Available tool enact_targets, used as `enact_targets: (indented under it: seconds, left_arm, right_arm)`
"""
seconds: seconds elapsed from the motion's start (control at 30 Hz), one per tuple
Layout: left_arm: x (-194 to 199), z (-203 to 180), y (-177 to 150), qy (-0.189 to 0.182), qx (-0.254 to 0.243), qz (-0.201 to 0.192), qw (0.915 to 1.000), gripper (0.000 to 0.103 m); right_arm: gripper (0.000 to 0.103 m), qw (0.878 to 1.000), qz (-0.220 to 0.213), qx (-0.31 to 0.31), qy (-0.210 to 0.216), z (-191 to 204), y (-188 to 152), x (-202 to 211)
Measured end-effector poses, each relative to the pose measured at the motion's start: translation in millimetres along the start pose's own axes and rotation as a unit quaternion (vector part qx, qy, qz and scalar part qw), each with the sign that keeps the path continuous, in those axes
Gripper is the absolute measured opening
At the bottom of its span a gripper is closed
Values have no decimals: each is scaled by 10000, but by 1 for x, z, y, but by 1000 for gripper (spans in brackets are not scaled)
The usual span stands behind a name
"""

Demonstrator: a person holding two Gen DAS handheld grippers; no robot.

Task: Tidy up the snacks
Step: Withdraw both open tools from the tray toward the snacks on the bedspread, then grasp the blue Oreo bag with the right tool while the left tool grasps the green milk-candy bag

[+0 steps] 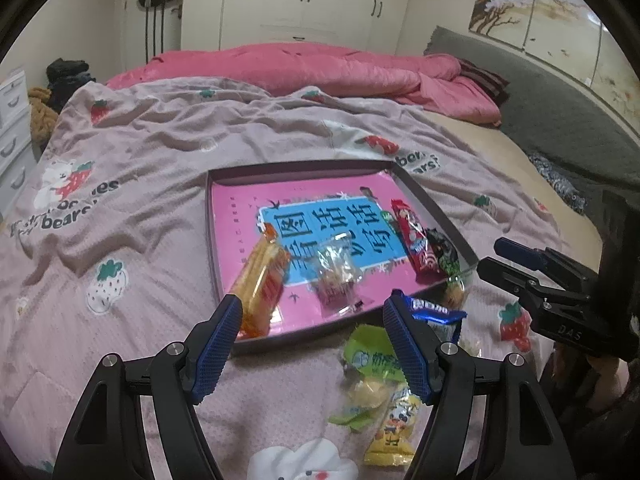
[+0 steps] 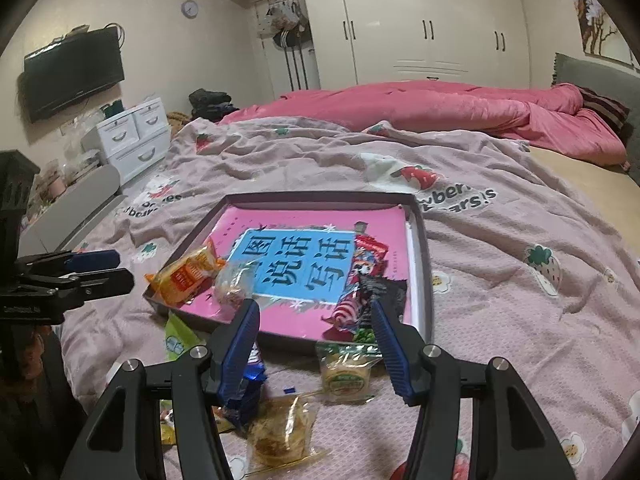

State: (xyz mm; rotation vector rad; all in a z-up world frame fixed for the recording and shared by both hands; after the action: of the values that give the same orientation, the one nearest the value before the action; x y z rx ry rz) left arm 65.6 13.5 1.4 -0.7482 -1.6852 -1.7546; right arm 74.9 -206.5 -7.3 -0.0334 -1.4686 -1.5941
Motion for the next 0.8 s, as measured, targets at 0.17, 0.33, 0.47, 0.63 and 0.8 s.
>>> enact_targets:
  seconds: [0.17, 0.33, 0.47, 0.63, 0.8]
  left_arm:
    - [-1, -6, -6, -10, -81, 99, 9999, 75]
    - [-4, -9, -12, -64, -107, 240, 9996, 75]
    - [-6, -13, -16, -64, -167, 322, 9993, 75]
    - [-9, -16, -21, -82, -210, 452, 9987, 75]
    - [-18, -19, -29, -77, -234, 678, 9974, 75]
  right_arm:
    - [58, 9999, 119, 78, 90, 10, -5, -2]
    - [58, 9995, 245, 109, 161, 17, -11, -4]
    - [58, 9992, 315, 150, 185, 22, -14, -6]
    - [58, 9986, 434, 223, 214, 29, -19, -10]
    - [58, 9980, 519, 277, 246, 34, -23, -12]
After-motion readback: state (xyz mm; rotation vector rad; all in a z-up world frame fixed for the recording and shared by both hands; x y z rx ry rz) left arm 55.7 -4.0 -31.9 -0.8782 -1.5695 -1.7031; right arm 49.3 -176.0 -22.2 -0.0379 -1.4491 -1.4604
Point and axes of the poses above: each gripper's, at about its wrist camera, not at the fingertips, and x roughly against the way its jaws point, z to its left, y to its top, the point moved 2 cm from there along -x, roughly the way its jaws point, and after that the axes turned 15 degrees about y, right-handed, at the moved point
